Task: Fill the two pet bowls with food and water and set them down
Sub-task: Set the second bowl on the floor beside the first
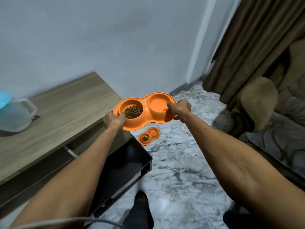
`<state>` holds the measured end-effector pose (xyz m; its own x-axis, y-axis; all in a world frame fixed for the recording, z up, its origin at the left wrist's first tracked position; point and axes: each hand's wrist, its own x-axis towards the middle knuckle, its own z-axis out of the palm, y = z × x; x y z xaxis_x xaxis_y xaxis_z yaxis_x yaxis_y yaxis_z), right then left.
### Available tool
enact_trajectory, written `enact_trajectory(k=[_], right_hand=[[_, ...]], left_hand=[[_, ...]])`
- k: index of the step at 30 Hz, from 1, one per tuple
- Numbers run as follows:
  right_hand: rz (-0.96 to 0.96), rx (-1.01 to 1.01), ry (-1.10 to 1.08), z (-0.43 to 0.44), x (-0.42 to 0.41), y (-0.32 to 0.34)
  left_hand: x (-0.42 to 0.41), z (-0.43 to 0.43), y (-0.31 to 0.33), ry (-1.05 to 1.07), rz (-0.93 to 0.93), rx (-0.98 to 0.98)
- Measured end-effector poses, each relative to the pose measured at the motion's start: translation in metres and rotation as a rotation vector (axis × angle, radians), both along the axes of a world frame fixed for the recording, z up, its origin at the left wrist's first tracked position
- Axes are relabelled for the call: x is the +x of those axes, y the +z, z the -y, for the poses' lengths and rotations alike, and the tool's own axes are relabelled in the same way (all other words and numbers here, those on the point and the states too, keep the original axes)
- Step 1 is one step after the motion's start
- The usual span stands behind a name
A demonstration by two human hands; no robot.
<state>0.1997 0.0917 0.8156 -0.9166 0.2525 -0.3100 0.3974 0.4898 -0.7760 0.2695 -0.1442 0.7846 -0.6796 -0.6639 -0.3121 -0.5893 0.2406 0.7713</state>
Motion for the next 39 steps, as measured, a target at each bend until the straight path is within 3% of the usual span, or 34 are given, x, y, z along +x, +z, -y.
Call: enact_trajectory(k=[9,18,23,31,39], right_hand=[[-0.005,0.024,-0.104,-0.089,-0.133,-0.021],[0.027,0.063,-0.099,-0.135,-0.267,-0.061],[0.053,0.054,-0.055,-0.151,-0.334,-0.104],[0.14,0.049,0.069,-0.174,-0.456,-0.234],[0.204,0.077,0.232,-0.195,-0.559,-0.44]], left_hand=[[-0.151,-0.089,-0.029,-0.109,0.028,0.012],[-0.279,-0.137,-0.065,-0.065,0.088,0.034],[-0.345,-0.148,-0.123,-0.038,0.136,0.045],[-0.423,-0.194,-0.214,0.12,0.179,0.058],[-0.489,-0.234,-0.426,0.278,0.233,0.014]])
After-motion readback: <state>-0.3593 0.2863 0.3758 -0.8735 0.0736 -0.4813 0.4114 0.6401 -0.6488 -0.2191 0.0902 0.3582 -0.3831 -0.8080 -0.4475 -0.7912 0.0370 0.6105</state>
